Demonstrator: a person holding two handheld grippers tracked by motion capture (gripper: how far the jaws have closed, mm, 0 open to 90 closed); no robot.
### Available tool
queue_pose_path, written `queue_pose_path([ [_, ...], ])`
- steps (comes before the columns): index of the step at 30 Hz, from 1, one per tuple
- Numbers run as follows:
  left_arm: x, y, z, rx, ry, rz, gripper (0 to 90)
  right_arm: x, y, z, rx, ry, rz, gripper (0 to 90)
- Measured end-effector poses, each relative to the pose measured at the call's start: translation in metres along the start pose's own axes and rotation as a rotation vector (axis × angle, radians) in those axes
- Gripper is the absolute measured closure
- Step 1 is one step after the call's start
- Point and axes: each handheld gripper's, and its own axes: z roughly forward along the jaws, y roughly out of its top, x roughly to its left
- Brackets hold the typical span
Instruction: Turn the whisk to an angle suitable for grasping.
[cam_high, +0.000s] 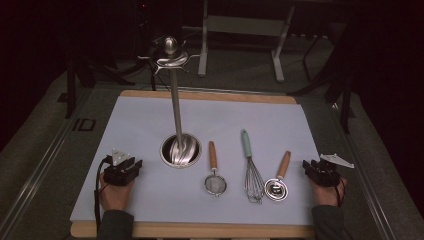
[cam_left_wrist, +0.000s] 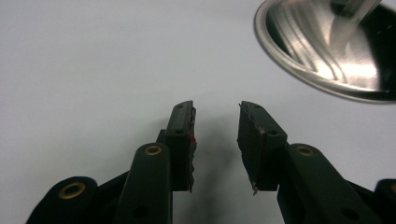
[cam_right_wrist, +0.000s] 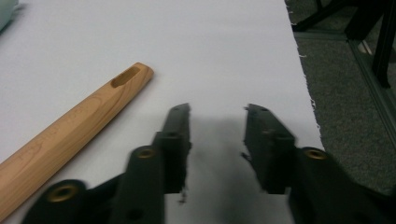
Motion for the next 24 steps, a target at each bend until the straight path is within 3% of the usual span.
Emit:
queue_pose_path([
  [2,0.0022,-0.0011,-0.0018,-0.021,-0.028,-0.012,67.5,0.0025,-0.0003,-0.0004,-0.003,0.003,-0.025,65.2],
  [8,0.0049,-0.0027,-0.004,-0.046,-0.072,-0.016,67.6,0.0002,-0.0003,-0.0005,-0.004,0.032,-0.012,64.0],
  [14,0.0045,-0.0035,-0.0051,-0.058,-0.077,-0.011,66.7,-0.001,-0.0003,-0.0009,-0.006,0.054,-0.006,64.5],
  [24,0.0031,-0.0037,-0.005,-0.06,-0.073,0.0,66.4,0.0009,0.0006,0.0,0.01,0.082,-0.037,62.9],
])
